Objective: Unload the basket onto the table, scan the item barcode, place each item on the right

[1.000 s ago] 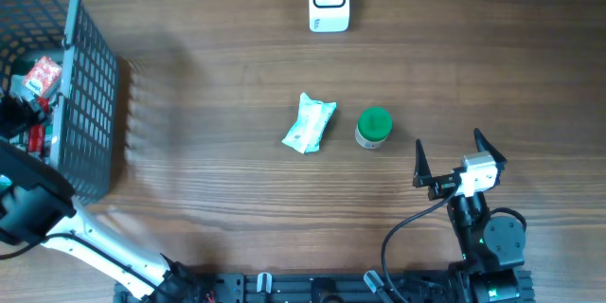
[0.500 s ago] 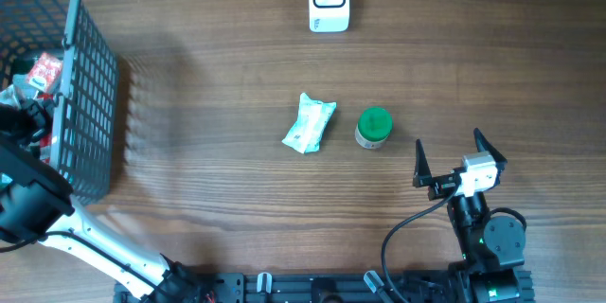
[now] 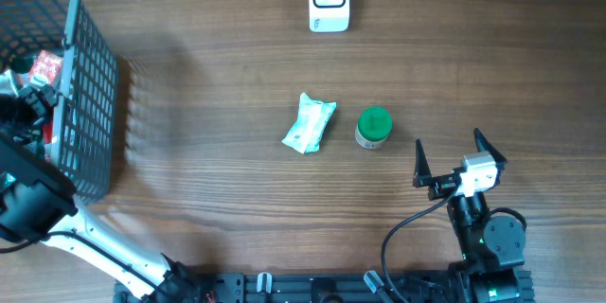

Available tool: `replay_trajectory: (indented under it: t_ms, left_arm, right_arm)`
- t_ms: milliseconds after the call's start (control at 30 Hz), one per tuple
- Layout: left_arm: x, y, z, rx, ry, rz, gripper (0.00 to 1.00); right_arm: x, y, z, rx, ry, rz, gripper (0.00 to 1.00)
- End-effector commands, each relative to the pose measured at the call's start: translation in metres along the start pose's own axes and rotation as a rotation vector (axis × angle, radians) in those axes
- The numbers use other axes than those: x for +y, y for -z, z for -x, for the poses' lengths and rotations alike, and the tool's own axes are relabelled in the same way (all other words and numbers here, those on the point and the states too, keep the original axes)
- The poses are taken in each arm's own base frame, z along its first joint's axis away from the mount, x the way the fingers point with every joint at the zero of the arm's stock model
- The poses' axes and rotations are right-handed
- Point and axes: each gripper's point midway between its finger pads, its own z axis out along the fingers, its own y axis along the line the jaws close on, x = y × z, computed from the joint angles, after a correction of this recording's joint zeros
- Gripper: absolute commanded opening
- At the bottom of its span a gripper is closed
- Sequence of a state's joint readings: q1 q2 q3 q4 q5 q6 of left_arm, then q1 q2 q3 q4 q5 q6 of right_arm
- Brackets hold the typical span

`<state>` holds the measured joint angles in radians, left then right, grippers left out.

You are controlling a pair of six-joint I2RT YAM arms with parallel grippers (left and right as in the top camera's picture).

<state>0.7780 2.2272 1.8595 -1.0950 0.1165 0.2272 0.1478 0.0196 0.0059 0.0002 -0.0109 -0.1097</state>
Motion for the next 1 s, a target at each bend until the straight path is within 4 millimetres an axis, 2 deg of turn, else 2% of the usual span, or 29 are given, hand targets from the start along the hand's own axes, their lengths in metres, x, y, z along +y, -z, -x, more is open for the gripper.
replay_trajectory:
  t_ms: [0,200,300,367,500,533,633,700,800,967]
  left_arm:
    - [0.005,0.016,0.011,-0.067,-0.022,0.048,1.00]
    - [0.006,0.016,0.016,-0.084,-0.043,0.051,0.99]
    - [0.004,0.015,0.012,-0.067,-0.042,0.047,0.89]
    - [0.000,0.015,0.008,-0.050,-0.046,0.040,0.76]
    - [-0.012,0.013,-0.002,-0.003,-0.061,0.029,0.72]
    - [-0.015,0.013,-0.005,0.009,-0.067,0.026,0.73]
    - [-0.022,0.012,-0.009,0.031,-0.086,0.037,0.91]
    - [-0.020,0.014,-0.008,0.035,-0.102,0.089,1.00]
    - [-0.011,0.021,-0.004,0.023,-0.121,0.193,1.00]
    - [-0.012,0.031,0.010,-0.047,-0.130,0.219,1.00]
  right_arm:
    - [0.001,0.000,0.001,-0.004,-0.005,0.006,1.00]
    - [0.001,0.000,0.001,-0.004,-0.005,0.006,1.00]
    - [0.001,0.000,0.001,-0.004,-0.005,0.006,1.00]
    - [0.001,0.000,0.001,-0.004,-0.005,0.006,1.00]
    - [0.001,0.000,0.001,-0.004,-0.005,0.006,1.00]
    - [0.001,0.000,0.001,-0.004,-0.005,0.006,1.00]
    - [0.001,0.000,0.001,-0.004,-0.005,0.006,1.00]
    - [0.001,0.000,0.001,-0.004,-0.005,0.006,1.00]
    - [0.001,0.000,0.001,-0.004,-0.005,0.006,1.00]
    - [0.001,0.000,0.001,-0.003,-0.005,0.006,1.00]
